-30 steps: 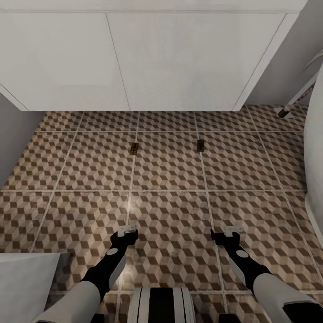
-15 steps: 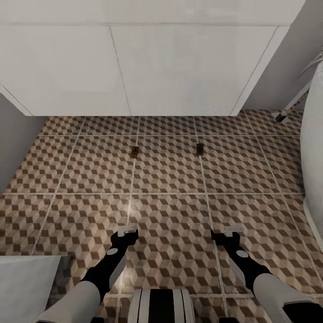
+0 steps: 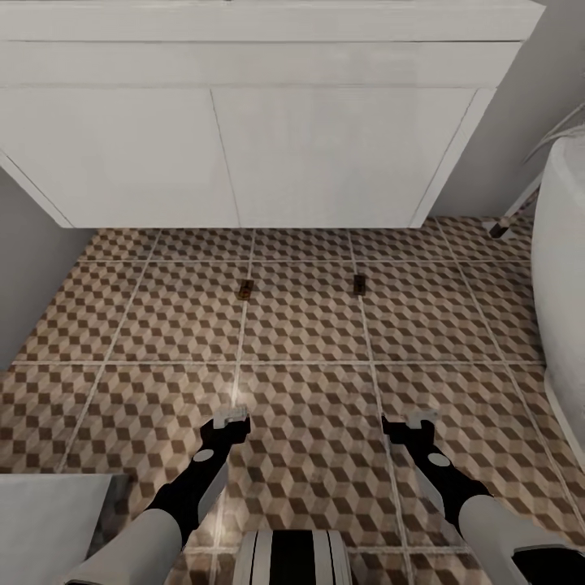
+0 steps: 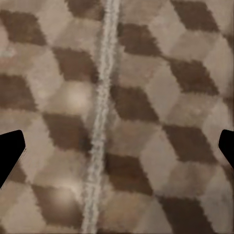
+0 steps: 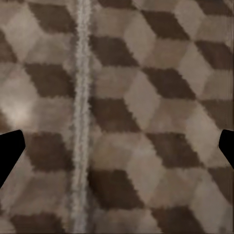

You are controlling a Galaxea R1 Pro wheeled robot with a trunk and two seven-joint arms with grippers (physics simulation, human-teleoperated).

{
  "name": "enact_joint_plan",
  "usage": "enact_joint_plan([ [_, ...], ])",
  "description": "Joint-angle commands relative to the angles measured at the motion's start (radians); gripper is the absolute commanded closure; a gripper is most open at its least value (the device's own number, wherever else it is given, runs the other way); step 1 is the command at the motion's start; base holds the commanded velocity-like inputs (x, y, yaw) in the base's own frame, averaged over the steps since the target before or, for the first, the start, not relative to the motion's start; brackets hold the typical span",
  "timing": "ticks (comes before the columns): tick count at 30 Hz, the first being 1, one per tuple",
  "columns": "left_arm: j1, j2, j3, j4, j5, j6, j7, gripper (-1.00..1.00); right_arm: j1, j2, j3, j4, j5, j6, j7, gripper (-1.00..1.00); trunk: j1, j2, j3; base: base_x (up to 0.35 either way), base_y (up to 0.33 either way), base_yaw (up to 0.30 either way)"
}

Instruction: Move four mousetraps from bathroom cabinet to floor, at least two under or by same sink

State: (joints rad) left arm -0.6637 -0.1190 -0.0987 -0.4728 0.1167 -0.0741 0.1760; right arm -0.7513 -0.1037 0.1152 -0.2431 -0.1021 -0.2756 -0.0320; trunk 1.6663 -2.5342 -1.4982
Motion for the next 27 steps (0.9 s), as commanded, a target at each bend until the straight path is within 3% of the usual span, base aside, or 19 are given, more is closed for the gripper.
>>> enact_joint_plan([
  [1,0.0,0.001,-0.008,0.0,0.011,-0.004,0.008,-1.0,0.0,-0.001,0.009,0.001,-0.01,-0.003,-0.003,-1.0,-0.001,0.0,0.003,0.0,0.0,0.0],
  [27,0.0,-0.004,-0.007,-0.001,0.011,-0.004,0.008,-1.0,0.0,-0.001,0.009,0.001,-0.01,-0.004,-0.003,-1.0,-0.012,0.006,0.104,0.0,0.0,0.0],
])
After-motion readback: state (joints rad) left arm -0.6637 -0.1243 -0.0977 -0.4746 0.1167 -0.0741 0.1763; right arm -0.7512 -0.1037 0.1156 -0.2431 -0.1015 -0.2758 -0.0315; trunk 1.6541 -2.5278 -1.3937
